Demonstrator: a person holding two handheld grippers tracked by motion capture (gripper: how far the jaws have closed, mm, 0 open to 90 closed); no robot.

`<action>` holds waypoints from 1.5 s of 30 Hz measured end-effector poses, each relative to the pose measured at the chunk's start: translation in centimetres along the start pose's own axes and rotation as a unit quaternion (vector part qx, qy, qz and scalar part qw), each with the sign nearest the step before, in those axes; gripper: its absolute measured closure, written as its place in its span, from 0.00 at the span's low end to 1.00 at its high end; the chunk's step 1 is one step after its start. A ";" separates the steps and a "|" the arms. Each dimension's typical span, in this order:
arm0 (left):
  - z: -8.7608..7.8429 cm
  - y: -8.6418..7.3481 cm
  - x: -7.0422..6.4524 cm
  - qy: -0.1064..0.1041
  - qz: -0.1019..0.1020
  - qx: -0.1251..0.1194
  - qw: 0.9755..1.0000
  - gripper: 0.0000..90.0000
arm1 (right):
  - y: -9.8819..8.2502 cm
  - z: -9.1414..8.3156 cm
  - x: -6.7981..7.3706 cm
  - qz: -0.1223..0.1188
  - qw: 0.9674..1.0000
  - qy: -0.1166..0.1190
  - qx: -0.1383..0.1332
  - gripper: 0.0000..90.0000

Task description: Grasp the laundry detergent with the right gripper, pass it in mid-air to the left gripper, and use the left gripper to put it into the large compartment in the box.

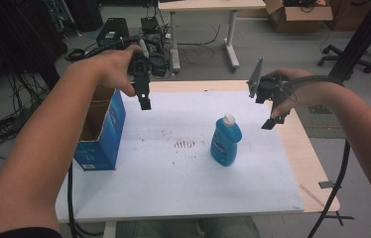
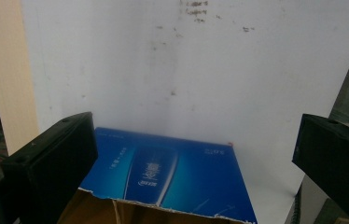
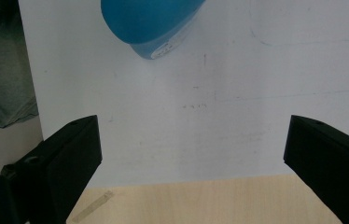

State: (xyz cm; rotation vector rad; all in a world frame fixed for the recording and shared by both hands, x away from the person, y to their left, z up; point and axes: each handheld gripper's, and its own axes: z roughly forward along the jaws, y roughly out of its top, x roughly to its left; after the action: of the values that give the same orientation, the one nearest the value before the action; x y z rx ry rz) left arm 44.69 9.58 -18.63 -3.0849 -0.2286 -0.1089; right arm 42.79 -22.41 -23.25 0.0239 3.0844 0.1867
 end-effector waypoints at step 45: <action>0.0 -0.7 -2.9 0.003 0.010 -0.004 1.000 0.00 | -0.6 0.4 1.8 0.017 1.000 -0.007 -0.007 0.05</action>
State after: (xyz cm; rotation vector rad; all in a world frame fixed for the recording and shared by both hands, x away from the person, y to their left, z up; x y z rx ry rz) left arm 41.75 9.81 -18.79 -3.0933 -0.1964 -0.1171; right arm 40.99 -22.93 -23.86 0.0755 3.0692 0.2094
